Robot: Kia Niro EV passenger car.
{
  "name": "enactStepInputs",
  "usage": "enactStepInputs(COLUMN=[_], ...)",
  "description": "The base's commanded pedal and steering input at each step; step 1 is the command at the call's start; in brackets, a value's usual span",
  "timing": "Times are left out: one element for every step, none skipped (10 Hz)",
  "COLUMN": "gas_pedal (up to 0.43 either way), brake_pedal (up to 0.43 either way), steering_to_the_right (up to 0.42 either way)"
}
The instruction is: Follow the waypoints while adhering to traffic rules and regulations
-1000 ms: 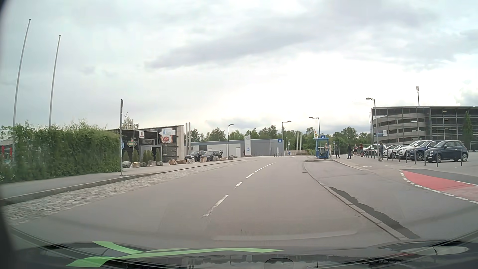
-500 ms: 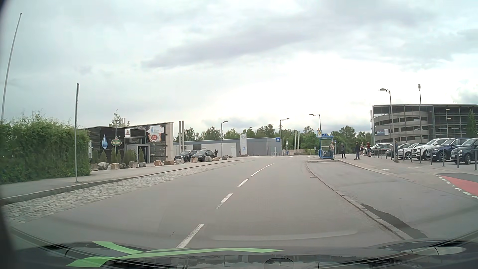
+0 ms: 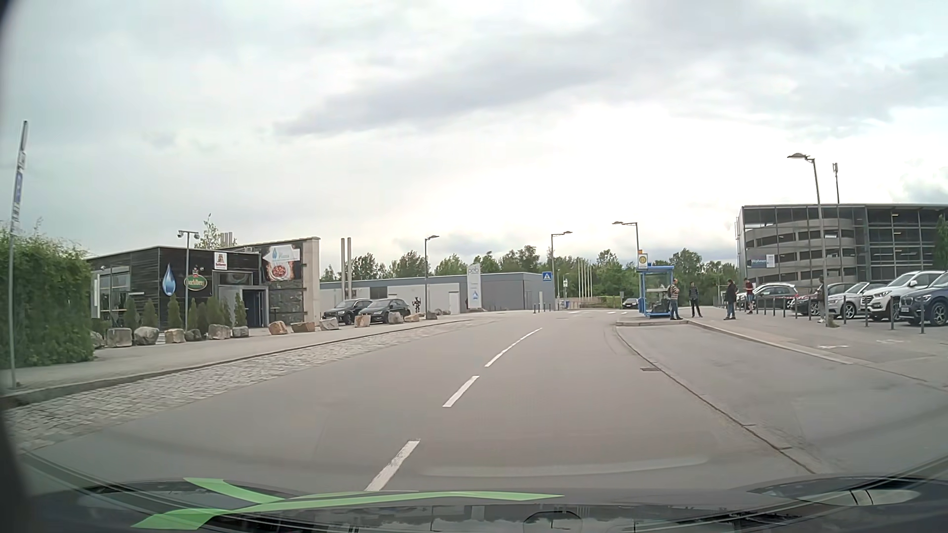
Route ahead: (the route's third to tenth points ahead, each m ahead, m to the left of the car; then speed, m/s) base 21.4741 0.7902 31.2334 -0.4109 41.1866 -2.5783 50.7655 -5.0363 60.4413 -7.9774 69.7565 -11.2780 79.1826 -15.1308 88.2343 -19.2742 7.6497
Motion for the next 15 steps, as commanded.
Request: enactStepInputs(gas_pedal=[0.008, 0.000, 0.000, 0.000, 0.000, 0.000, 0.000, 0.000, 0.000, 0.000, 0.008, 0.008, 0.008, 0.008, 0.008], brake_pedal=[0.000, 0.000, 0.000, 0.000, 0.000, 0.000, 0.000, 0.000, 0.000, 0.000, 0.000, 0.000, 0.000, 0.000, 0.000], steering_to_the_right=[0.011, 0.011, 0.011, 0.011, 0.011, 0.011, 0.016, 0.021, 0.031, 0.036, 0.040, 0.041, 0.041, 0.042, 0.041])
